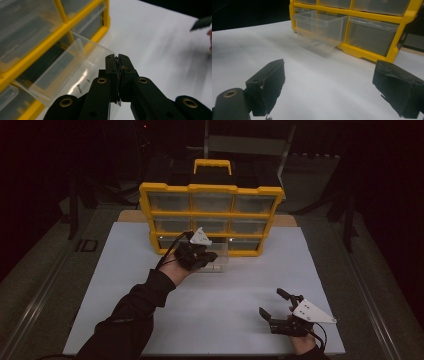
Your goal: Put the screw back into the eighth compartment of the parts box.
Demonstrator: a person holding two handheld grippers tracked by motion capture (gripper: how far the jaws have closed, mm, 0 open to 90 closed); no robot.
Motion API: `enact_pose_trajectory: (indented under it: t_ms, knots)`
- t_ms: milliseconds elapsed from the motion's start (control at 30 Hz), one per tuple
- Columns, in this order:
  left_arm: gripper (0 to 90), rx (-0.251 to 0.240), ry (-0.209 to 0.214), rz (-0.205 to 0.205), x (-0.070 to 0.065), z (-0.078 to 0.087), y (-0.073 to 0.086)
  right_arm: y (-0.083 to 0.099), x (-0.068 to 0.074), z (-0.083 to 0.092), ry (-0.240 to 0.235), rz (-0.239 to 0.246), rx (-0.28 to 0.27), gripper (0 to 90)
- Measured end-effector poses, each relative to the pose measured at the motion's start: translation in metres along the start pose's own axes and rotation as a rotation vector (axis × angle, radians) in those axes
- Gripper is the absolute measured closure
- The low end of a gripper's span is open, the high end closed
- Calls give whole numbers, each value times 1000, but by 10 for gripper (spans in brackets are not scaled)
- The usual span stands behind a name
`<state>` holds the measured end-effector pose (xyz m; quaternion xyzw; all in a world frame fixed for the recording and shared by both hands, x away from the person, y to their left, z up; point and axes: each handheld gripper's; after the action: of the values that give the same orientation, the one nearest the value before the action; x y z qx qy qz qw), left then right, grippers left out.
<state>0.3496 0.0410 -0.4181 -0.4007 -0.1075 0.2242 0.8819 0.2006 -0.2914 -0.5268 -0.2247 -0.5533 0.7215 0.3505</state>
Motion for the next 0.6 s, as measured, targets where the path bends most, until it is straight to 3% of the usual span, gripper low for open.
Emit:
enact_pose_trajectory:
  t_ms: [167,400,600]
  knots:
    - [874,-9,-48,35,5,-2,-6,0,0,0,-1,0,3,110]
    - [874,-4,-142,120,10,-9,-14,0,0,0,0,-1,2,110]
    - [873,3,-183,187,12,-18,-16,0,0,0,-1,0,1,110]
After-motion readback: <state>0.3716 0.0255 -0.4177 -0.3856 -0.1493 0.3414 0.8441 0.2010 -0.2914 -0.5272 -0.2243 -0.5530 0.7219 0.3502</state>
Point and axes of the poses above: each handheld gripper's, and its own axes: z roughly backward along the jaws, y roughly out of its underside, x roughly to its left, and after that the axes turned 4 degrees about -z, right-handed
